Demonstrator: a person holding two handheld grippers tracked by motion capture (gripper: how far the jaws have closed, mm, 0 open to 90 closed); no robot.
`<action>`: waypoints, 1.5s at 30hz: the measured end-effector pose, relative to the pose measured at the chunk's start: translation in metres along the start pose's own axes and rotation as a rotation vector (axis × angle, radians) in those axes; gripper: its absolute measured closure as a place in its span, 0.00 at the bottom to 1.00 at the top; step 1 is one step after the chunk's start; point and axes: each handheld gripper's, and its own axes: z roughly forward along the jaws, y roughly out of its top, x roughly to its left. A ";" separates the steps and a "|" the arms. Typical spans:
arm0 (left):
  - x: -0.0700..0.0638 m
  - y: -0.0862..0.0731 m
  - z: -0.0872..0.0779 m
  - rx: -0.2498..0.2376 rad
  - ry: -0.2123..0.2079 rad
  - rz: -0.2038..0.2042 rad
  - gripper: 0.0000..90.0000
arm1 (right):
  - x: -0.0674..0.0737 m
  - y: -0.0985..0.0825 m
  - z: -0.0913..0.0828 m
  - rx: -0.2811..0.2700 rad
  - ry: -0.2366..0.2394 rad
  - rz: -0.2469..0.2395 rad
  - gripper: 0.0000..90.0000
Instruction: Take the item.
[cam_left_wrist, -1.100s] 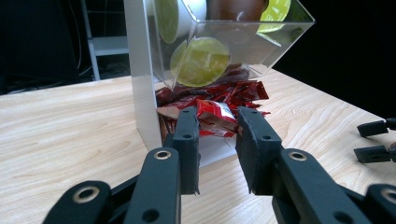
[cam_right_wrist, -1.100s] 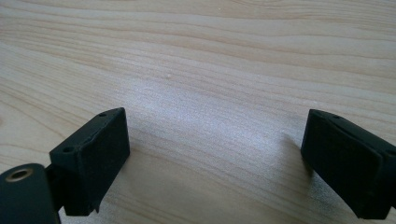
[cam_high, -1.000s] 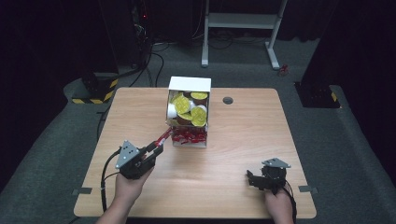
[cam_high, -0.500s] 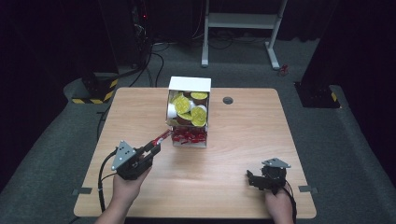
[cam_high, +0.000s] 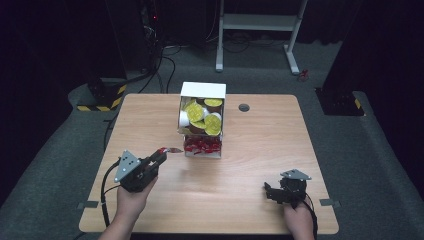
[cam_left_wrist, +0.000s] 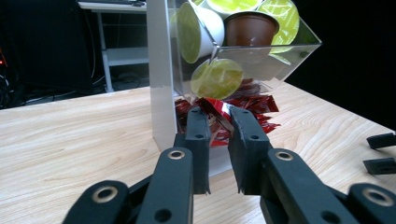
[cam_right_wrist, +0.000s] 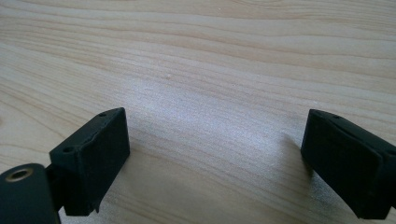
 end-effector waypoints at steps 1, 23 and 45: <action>0.000 0.000 0.000 -0.001 0.003 0.000 0.87 | 0.000 0.000 0.000 0.000 0.000 0.000 0.09; 0.027 0.001 0.009 0.017 0.090 -0.007 0.90 | 0.000 0.000 0.000 0.000 0.000 0.000 0.09; 0.071 0.005 0.058 0.056 0.200 -0.034 0.91 | 0.000 0.000 0.000 0.000 0.000 0.000 0.09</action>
